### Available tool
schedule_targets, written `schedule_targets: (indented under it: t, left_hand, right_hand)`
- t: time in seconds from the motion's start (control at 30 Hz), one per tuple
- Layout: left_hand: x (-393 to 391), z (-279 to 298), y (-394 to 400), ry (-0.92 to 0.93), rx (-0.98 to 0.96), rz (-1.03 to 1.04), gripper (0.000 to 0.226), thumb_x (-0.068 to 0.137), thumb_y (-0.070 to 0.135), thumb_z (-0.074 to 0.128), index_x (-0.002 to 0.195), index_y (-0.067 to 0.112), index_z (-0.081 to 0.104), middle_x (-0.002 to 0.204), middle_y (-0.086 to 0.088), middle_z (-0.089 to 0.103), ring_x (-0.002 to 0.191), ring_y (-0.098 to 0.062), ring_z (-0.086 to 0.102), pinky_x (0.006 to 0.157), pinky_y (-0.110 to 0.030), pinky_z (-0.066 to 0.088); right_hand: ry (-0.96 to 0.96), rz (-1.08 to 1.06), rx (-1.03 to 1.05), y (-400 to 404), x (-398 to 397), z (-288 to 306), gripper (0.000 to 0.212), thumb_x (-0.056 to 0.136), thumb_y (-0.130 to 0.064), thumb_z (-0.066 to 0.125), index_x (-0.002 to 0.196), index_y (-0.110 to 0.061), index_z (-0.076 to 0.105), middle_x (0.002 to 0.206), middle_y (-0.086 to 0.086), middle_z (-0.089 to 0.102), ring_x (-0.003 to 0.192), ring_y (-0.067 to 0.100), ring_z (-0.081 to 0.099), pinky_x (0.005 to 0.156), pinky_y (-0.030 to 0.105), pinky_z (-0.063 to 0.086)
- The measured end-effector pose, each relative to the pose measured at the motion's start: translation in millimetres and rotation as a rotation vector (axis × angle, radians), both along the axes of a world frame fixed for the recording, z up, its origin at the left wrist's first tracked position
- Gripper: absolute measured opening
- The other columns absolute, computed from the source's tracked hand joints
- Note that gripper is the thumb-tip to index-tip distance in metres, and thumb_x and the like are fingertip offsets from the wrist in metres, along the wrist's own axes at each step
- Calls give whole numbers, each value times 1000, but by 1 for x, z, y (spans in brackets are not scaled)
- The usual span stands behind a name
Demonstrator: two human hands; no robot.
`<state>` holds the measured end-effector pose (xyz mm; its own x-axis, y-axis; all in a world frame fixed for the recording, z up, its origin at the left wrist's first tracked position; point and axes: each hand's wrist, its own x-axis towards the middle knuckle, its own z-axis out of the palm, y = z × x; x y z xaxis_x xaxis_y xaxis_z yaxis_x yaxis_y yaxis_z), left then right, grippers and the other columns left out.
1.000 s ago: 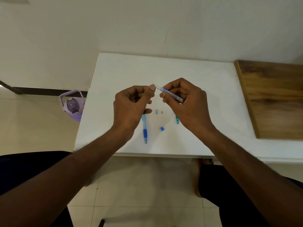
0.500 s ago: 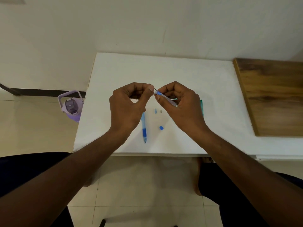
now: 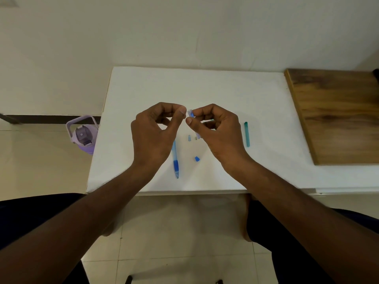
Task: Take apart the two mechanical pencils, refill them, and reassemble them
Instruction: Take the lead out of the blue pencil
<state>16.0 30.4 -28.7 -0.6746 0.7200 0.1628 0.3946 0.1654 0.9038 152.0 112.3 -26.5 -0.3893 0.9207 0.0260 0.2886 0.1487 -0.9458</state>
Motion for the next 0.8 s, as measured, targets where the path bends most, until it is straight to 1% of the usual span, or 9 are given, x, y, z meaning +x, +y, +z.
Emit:
schedule_targets:
  t: [0.1, 0.2, 0.23, 0.27, 0.37, 0.43, 0.53, 0.63, 0.8]
  left_hand:
    - [-1, 2, 1, -30, -18, 0, 21, 96, 52, 70, 105, 34, 77, 95, 24, 74, 89, -2, 69, 77, -9, 53]
    - [-6, 4, 4, -138, -64, -74, 27, 100, 53, 63, 110, 33, 78, 100, 17, 78, 93, -11, 73, 74, -25, 62]
    - [-7, 4, 5, -264, -55, -90, 32, 103, 52, 58, 113, 30, 78, 102, 14, 80, 95, -12, 73, 74, -28, 63]
    - [-6, 4, 5, -479, -26, -94, 41, 106, 54, 51, 117, 25, 77, 107, 9, 80, 99, -14, 74, 78, -30, 63]
    - [1, 1, -1, -1301, 150, -134, 74, 107, 64, 28, 134, 8, 68, 130, -10, 75, 123, -24, 71, 100, -36, 56]
    - [6, -2, -4, -1546, 242, -165, 87, 105, 68, 19, 141, 2, 61, 139, -15, 68, 131, -28, 65, 107, -37, 53]
    - [9, -1, -3, -1627, 351, -225, 93, 103, 71, 16, 140, -1, 61, 143, -18, 65, 131, -31, 65, 115, -42, 48]
    - [10, -1, 0, -1634, 411, -279, 92, 104, 71, 17, 133, -1, 67, 138, -18, 68, 126, -32, 68, 115, -42, 47]
    - [13, -2, 1, -1610, 385, -302, 89, 104, 70, 19, 134, -1, 64, 133, -18, 71, 120, -30, 71, 116, -47, 45]
  right_hand:
    - [-22, 12, 25, -1, 0, 1, 12, 88, -43, 82, 92, -43, 71, 89, -21, 76, 85, 8, 73, 73, 21, 62]
    - [-86, 38, 73, -2, 2, 6, 11, 90, -41, 81, 95, -39, 71, 89, -25, 73, 86, 1, 70, 70, 12, 57]
    - [-123, 59, 117, -1, 5, 9, 10, 91, -41, 80, 95, -38, 71, 89, -25, 72, 87, -1, 69, 69, 9, 55]
    - [-168, 96, 185, 1, 8, 12, 9, 93, -39, 79, 96, -35, 72, 90, -24, 72, 88, 0, 69, 70, 8, 54]
    - [-303, 268, 457, 3, 17, 23, 12, 95, -33, 78, 99, -21, 77, 89, -11, 75, 76, 6, 64, 72, 10, 50]
    - [-363, 352, 541, -2, 18, 28, 16, 93, -31, 80, 99, -16, 79, 85, -6, 75, 71, 5, 59, 71, 8, 40]
    - [-374, 420, 558, -12, 16, 32, 18, 90, -27, 84, 99, -12, 81, 87, -4, 76, 71, 5, 58, 75, 1, 34]
    - [-355, 432, 556, -13, 16, 37, 18, 88, -23, 86, 100, -10, 82, 86, -3, 76, 71, 3, 54, 74, -3, 32]
    - [-347, 434, 511, -10, 20, 39, 22, 88, -27, 85, 102, -10, 82, 92, 3, 79, 75, 6, 59, 76, -4, 38]
